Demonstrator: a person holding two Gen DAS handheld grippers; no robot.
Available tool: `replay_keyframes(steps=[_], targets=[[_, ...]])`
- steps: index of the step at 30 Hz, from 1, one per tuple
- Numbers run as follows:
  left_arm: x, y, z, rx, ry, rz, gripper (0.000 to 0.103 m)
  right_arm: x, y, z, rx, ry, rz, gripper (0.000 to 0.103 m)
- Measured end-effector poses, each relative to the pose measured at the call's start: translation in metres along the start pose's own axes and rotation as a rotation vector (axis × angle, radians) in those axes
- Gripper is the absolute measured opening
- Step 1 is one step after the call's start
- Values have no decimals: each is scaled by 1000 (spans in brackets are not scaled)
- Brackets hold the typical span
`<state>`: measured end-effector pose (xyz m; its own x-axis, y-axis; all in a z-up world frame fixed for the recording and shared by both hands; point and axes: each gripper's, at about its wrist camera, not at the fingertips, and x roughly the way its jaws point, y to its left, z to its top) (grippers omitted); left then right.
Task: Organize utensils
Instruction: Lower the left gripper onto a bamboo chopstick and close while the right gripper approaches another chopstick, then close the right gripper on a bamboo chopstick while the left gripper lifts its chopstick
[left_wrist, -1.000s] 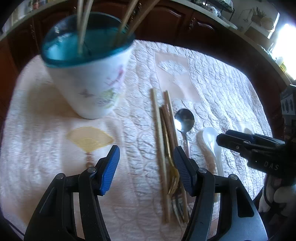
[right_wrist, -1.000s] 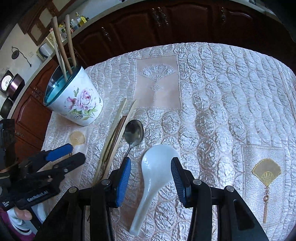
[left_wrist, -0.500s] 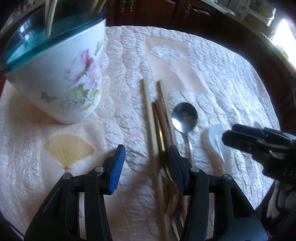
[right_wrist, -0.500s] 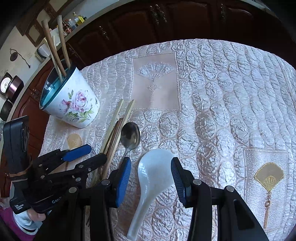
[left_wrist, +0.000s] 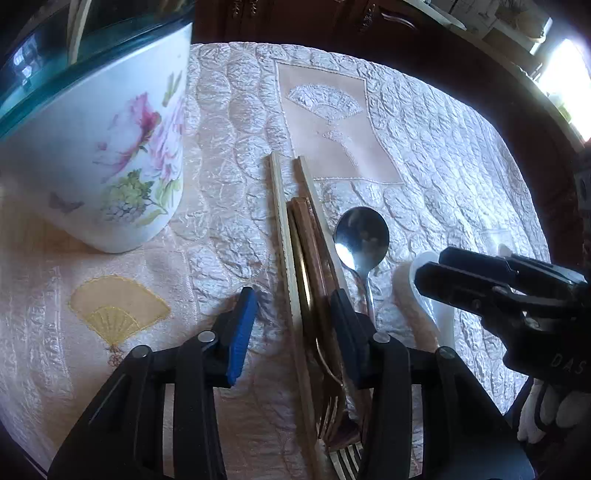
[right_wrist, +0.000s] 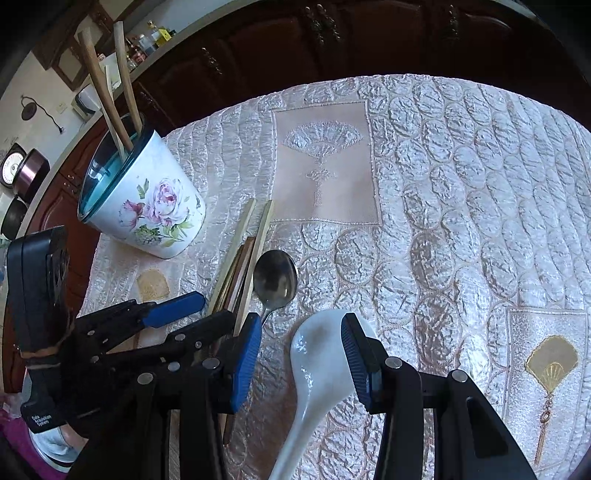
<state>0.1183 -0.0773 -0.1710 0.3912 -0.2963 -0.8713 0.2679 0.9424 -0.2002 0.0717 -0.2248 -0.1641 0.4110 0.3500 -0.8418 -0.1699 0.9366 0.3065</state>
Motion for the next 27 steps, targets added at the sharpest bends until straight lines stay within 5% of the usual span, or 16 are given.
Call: replay_keyframes(steps=[7,27], targets=[[-15,17,-18,-23,-17,-31,13,-5,-2,2,-1,-16,16,43],[-65,76,-55,-156,21,18,13,25,43,3,-67,28,81,43]])
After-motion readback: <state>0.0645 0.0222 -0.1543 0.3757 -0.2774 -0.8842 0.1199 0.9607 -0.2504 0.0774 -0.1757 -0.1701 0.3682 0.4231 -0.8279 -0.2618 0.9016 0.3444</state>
